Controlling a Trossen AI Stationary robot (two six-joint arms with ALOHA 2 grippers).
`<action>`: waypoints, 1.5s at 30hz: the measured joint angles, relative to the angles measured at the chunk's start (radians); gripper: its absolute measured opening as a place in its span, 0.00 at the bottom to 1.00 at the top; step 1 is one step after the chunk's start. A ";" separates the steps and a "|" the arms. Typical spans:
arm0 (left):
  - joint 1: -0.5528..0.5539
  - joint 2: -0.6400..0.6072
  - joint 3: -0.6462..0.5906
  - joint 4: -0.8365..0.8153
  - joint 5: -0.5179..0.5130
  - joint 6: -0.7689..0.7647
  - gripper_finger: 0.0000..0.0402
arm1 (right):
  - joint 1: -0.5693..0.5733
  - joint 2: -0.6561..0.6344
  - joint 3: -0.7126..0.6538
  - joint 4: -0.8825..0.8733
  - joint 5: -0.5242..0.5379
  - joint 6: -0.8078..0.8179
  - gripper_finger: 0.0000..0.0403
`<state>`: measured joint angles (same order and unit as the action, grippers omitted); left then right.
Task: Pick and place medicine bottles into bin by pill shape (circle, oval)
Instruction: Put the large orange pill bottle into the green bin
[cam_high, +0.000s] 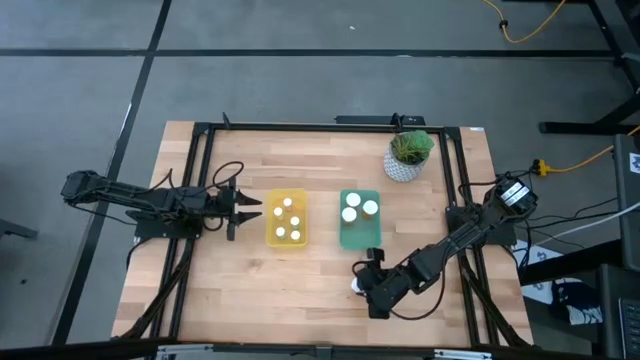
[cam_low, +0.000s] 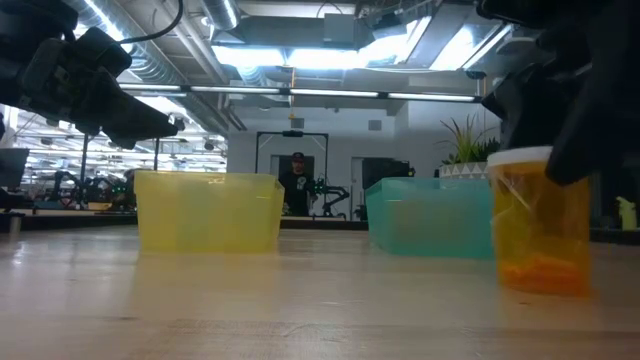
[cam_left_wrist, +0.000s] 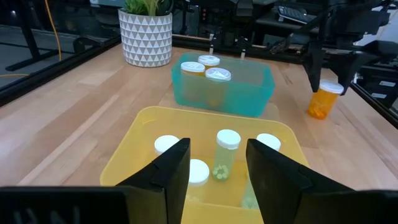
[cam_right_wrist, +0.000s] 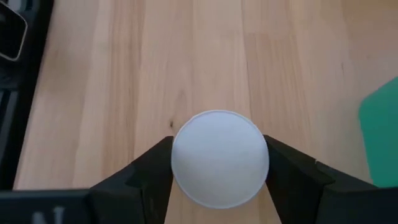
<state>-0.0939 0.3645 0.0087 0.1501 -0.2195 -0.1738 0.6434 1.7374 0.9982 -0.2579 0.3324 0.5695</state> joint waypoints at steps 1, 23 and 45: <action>0.000 0.000 0.000 0.000 0.000 0.000 0.37 | 0.000 0.000 0.010 -0.004 -0.001 0.001 0.54; 0.000 0.000 0.000 0.000 0.000 0.000 0.37 | -0.062 0.000 0.431 -0.906 0.354 0.211 0.53; 0.000 0.000 0.000 0.000 0.000 0.000 0.37 | -0.274 -0.003 0.154 -0.369 0.118 -0.020 0.54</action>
<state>-0.0937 0.3645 0.0086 0.1501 -0.2195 -0.1738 0.3698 1.7340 1.1522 -0.6270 0.4503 0.5492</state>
